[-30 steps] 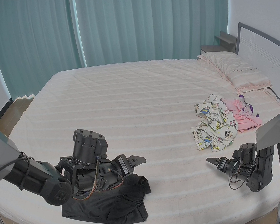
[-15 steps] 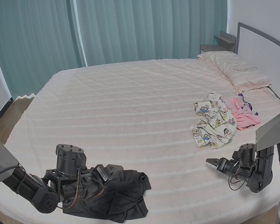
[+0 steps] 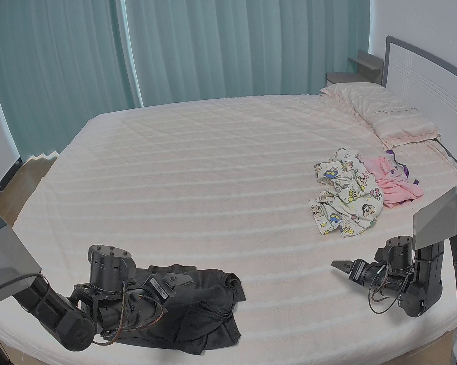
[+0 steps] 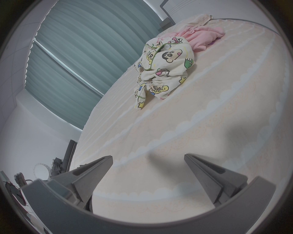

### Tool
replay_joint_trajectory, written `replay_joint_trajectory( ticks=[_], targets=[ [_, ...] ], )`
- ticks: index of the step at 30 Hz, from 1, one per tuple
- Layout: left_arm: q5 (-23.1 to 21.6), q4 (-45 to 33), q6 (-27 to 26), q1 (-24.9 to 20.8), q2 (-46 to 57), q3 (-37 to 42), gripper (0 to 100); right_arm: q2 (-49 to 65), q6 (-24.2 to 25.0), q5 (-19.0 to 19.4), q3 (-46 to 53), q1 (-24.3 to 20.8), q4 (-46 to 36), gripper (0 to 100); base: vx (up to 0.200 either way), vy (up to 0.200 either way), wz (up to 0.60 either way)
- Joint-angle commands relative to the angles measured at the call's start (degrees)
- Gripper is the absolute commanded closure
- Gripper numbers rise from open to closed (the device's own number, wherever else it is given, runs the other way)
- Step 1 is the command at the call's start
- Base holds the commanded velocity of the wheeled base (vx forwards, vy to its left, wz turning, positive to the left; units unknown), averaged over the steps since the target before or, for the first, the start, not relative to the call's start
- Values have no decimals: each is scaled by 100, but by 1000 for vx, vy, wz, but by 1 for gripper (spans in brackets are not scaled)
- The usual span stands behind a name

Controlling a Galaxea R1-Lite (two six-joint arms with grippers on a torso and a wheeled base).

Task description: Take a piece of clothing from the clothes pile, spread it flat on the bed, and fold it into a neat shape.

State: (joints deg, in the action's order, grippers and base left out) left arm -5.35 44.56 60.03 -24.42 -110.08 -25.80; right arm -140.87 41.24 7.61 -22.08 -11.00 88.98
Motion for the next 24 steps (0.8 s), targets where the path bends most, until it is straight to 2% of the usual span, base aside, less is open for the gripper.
replay_joint_trajectory(
  ticks=[1, 5, 6, 7, 8, 13, 17, 18, 24],
  targets=[
    [-142, 150, 106, 332, -92, 31, 0, 166, 183, -14, 19, -166, 76, 0, 0, 200, 0],
    [-405, 150, 115, 816, -40, -40, 0, 420, 394, -49, 90, -368, 76, 0, 0, 200, 0],
    [-405, 150, 115, 816, -40, -40, 0, 420, 394, -49, 90, -368, 76, 0, 0, 200, 0],
    [-572, 159, 115, 1036, -31, -57, 0, 517, 437, -128, 98, -509, 67, 0, 0, 200, 0],
    [-572, 159, 115, 1036, -31, -57, 0, 517, 437, -128, 98, -509, 67, 0, 0, 200, 0],
    [-915, 159, 88, 1457, -66, -31, 0, 544, 490, -471, 98, -1019, 76, 0, 0, 200, 0],
    [-1144, 150, 44, 1712, -40, -40, 0, 570, 657, -620, 98, -1300, 76, 0, 0, 200, 0],
    [-1319, 150, -17, 1888, -31, -40, 0, 570, 771, -682, 98, -1476, 76, 0, 0, 200, 0],
    [-1486, 159, -105, 2037, -92, -57, 0, 702, 842, -717, 195, -1915, 67, 0, 0, 200, 0]
  ],
)
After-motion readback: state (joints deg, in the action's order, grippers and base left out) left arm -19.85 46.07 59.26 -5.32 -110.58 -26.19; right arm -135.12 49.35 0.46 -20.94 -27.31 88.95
